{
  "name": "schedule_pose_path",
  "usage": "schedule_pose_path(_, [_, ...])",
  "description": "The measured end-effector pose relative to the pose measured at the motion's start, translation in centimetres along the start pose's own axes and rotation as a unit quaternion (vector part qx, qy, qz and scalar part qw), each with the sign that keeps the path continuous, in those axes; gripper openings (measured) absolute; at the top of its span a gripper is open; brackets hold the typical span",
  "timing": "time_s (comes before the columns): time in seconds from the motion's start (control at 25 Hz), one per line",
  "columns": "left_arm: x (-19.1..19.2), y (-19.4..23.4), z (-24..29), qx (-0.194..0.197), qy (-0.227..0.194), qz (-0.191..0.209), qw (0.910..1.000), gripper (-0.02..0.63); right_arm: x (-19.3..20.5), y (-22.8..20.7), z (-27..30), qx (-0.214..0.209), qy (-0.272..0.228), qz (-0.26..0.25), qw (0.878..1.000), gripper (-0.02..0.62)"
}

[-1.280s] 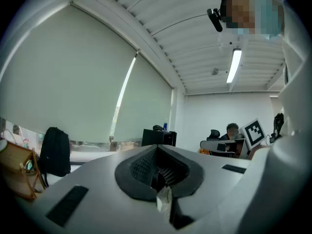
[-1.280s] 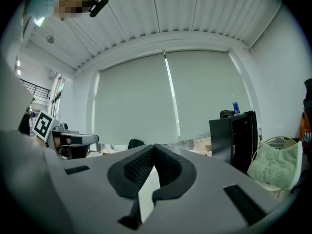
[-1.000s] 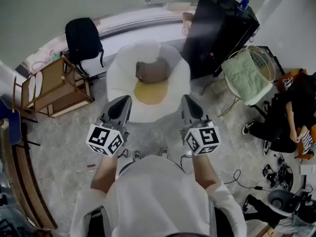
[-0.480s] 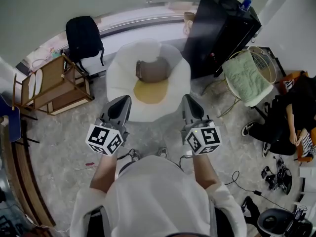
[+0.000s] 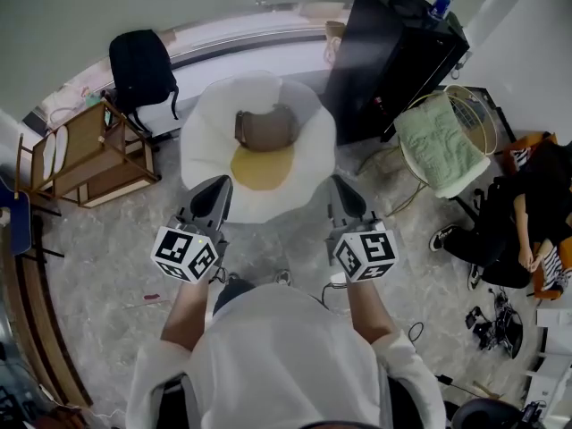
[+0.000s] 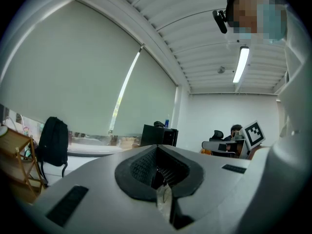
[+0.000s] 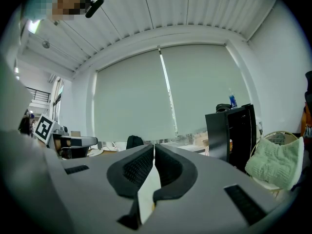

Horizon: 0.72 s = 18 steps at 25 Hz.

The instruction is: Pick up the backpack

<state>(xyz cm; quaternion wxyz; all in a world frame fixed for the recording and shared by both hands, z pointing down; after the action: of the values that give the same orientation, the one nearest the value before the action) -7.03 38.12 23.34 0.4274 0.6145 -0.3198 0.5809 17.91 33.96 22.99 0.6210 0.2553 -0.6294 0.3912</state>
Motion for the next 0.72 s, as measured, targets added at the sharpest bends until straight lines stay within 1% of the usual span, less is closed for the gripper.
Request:
schedule_pose_path(0.2, [0.8,-1.4,1.6,-0.012,0.004,-0.005,0.9999,0.032,0.3,-2.8,-0.1,-0.005,0.007,0.001,1.000,0.031])
schedule_pose_path(0.36, [1.1,-1.7,2.6,-0.016,0.011,-0.007,0.9998,0.032,0.4,-3.7,0.3,-0.010,0.009,0.006,1.000,0.031])
schedule_pose_path(0.52, [1.0,-0.8,3.9,-0.016,0.011,-0.006,0.9998,0.032,0.5,-4.5,1.7,-0.009,0.009,0.013,1.000,0.031])
schedule_pose_path(0.72, [1.0,1.9,6.2,-0.018,0.010,-0.014,0.9997,0.032,0.3,-5.3,5.1,-0.011,0.011,0.011,1.000,0.031])
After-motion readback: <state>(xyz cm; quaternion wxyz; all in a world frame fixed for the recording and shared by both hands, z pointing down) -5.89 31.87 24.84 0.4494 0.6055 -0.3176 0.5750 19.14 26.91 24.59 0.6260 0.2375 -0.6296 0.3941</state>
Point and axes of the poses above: the fingertips, and each gripper's own axes: z forward along the fingers, y to its left, x out of its underside, the point moved 5 cm from there along -z, backward along the fingers, and after that the axes turned 3 degrees about z, right-handed, at the moved point
